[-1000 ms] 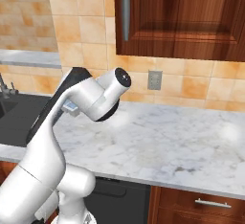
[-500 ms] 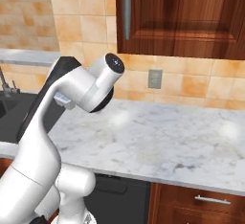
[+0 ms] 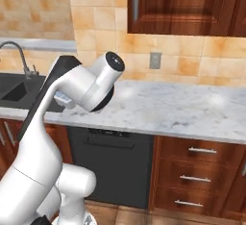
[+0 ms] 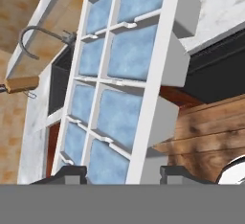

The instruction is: The ice cube tray has been filled with water. Take the tray and place it in the freezer to make ice. Close the freezer door after placing the tray.

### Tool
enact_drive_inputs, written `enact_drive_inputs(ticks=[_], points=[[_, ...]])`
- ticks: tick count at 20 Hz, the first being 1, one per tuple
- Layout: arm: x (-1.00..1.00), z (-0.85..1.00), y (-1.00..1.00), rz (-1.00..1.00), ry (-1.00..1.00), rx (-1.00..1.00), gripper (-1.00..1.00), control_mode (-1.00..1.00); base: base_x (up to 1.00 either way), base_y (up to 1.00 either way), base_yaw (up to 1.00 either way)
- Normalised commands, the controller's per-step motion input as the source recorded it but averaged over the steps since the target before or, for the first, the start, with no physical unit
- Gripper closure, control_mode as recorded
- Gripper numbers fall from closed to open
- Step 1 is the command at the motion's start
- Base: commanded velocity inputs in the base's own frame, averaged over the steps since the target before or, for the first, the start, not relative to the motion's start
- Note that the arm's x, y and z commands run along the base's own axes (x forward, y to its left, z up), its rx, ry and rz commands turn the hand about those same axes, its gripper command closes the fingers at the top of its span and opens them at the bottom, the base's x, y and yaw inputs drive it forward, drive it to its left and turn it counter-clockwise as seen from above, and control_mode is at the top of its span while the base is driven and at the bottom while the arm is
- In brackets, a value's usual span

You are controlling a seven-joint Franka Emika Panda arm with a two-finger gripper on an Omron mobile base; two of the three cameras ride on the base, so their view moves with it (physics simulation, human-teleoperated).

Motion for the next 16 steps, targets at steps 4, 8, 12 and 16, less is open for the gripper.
enact_drive_inputs(ticks=[4, 8, 12, 16], points=[[0.0, 0.0, 0.0, 0.0, 0.0, 0.0, 1.0, 1.0, -1.0, 0.0, -0.12], [0.0, 0.0, 0.0, 0.0, 0.0, 0.0, 1.0, 1.0, -0.73, 0.0, -0.37], [0.0, 0.0, 0.0, 0.0, 0.0, 0.0, 1.0, 1.0, -0.36, 0.0, -0.53], [0.0, 0.0, 0.0, 0.0, 0.0, 0.0, 1.0, 1.0, -0.02, 0.0, -0.58]])
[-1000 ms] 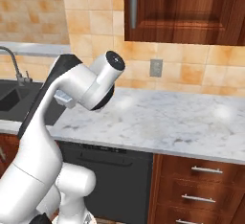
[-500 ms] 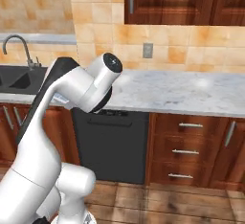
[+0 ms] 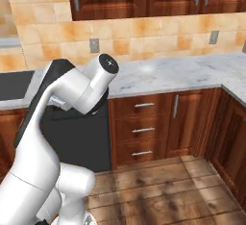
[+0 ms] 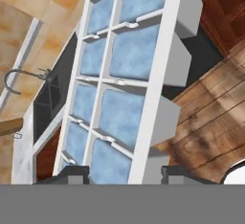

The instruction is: The ice cube tray has been filled with water. Take the tray and place it in the freezer to make ice. Close the freezer door after placing the tray.

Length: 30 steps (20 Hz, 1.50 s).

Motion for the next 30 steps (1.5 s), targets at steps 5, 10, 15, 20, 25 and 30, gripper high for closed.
enact_drive_inputs(ticks=[5, 10, 15, 20, 25, 30], points=[[0.0, 0.0, 0.0, 0.0, 0.0, 0.0, 1.0, 1.0, 0.0, 0.0, -0.6], [0.0, 0.0, 0.0, 0.0, 0.0, 0.0, 1.0, 1.0, 0.0, 0.03, -0.6], [0.0, 0.0, 0.0, 0.0, 0.0, 0.0, 1.0, 1.0, -0.01, 0.03, -0.6], [0.0, 0.0, 0.0, 0.0, 0.0, 0.0, 1.0, 1.0, -0.02, 0.03, -0.62], [0.0, 0.0, 0.0, 0.0, 0.0, 0.0, 1.0, 1.0, -0.05, 0.0, -0.68], [0.0, 0.0, 0.0, 0.0, 0.0, 0.0, 1.0, 1.0, -0.21, 0.0, -0.67]])
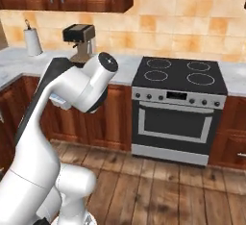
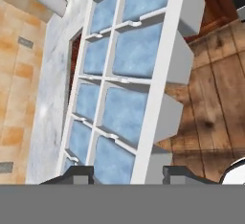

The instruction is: The ice cube tray has been filled with water. Take the tray and place it in the freezer to make ice. Close the freezer door after placing the tray.

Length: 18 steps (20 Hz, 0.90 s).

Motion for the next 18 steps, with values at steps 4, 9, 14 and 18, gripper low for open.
enact_drive_inputs(ticks=[4, 9, 14, 18], points=[[0.0, 0.0, 0.0, 0.0, 0.0, 0.0, 1.0, 1.0, -0.28, 0.01, -0.66], [0.0, 0.0, 0.0, 0.0, 0.0, 0.0, 1.0, 1.0, -0.15, 0.0, -0.66], [0.0, 0.0, 0.0, 0.0, 0.0, 0.0, 1.0, 1.0, -0.11, 0.0, -0.66], [0.0, 0.0, 0.0, 0.0, 0.0, 0.0, 1.0, 1.0, -0.13, 0.0, -0.66]])
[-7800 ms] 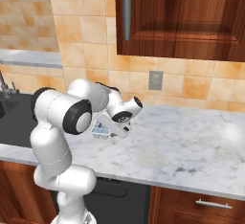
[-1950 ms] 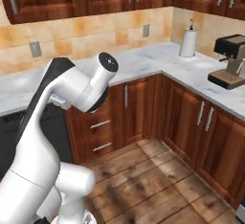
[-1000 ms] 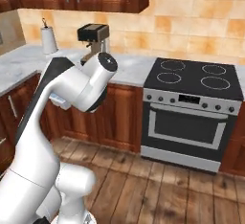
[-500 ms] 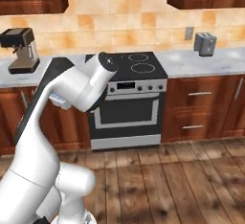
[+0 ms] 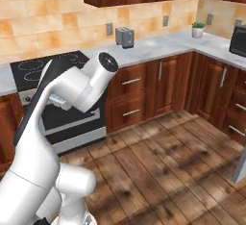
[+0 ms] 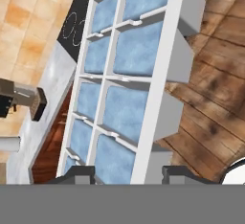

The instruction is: The ice cube tray has been filled with water. Take the tray and place it in the freezer to make ice. Close the freezer door after placing the tray.

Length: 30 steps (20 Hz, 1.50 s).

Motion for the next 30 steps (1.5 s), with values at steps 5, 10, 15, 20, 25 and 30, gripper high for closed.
enact_drive_inputs(ticks=[5, 10, 15, 20, 25, 30], points=[[0.0, 0.0, 0.0, 0.0, 0.0, 0.0, 1.0, 1.0, -0.13, 0.0, -0.65], [0.0, 0.0, 0.0, 0.0, 0.0, 0.0, 1.0, 1.0, -0.01, 0.0, -0.61], [0.0, 0.0, 0.0, 0.0, 0.0, 0.0, 1.0, 1.0, 0.02, 0.0, -0.55], [0.0, 0.0, 0.0, 0.0, 0.0, 0.0, 1.0, 1.0, 0.14, 0.0, -0.43], [0.0, 0.0, 0.0, 0.0, 0.0, 0.0, 1.0, 1.0, 0.22, 0.0, -0.28], [0.0, 0.0, 0.0, 0.0, 0.0, 0.0, 1.0, 1.0, 0.32, -0.02, -0.2]])
